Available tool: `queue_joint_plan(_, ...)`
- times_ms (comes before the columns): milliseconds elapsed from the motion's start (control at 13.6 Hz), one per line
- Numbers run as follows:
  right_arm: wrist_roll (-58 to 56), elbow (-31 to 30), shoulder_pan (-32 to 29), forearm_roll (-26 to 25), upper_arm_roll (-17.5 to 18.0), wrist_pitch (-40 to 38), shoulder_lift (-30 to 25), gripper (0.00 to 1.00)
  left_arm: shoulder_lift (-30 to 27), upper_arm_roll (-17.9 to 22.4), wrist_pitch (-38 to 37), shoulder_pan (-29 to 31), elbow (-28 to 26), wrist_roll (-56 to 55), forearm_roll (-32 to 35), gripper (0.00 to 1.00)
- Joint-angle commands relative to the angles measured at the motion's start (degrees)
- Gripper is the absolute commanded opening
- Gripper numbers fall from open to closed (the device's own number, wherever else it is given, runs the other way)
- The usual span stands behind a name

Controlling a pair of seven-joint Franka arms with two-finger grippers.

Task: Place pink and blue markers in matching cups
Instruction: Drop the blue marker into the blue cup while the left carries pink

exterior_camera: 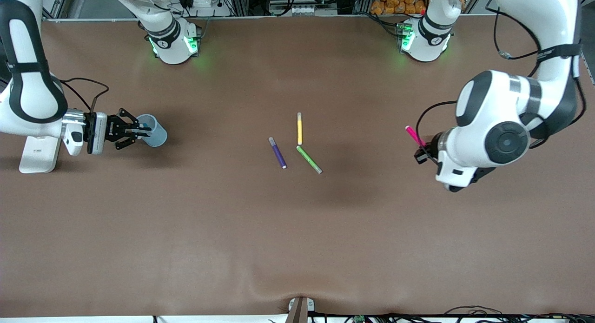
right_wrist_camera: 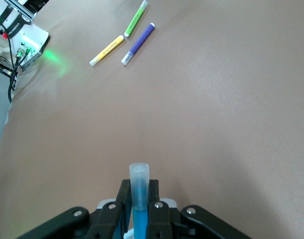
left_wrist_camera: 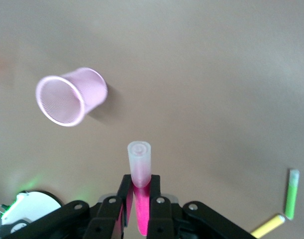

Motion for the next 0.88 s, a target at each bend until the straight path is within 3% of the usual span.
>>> queue_joint_plan(0,-1.8,1.4,-2.6,1.4,1.0,-1.4,1.7,0.12,-5.4,-0.7,2.4,0.5,-5.8,0.1,5.5,0.0)
queue_joint_plan(74,-1.7,1.5,-2.8,1.4,1.0,-2.3,1.7,0.66,-6.7,-0.7,3.6,0.5,-8.0,0.1,6.1,0.0)
queue_joint_plan(147,-1.9,1.5,-3.0,1.5,1.0,-2.5,1.7,1.0,-8.5,-0.6,5.4,0.5,-10.4,0.1,6.1,0.0)
queue_joint_plan(368,-0.6,2.6,-4.2,1.4,0.9,-4.5,1.6,1.0,-12.8,-0.9,7.7,0.9,-15.0,0.4,9.3,0.0)
queue_joint_plan(589,6.9,4.7,-3.8,1.3,1.0,-6.2,1.4,1.0,-13.6,-0.9,7.9,1.9,-15.7,1.7,9.6,0.0)
queue_joint_plan(809,22.2,14.6,-3.1,0.1,1.1,-10.6,1.6,1.0,-16.5,-1.1,9.0,4.3,-18.2,5.3,9.7,0.0)
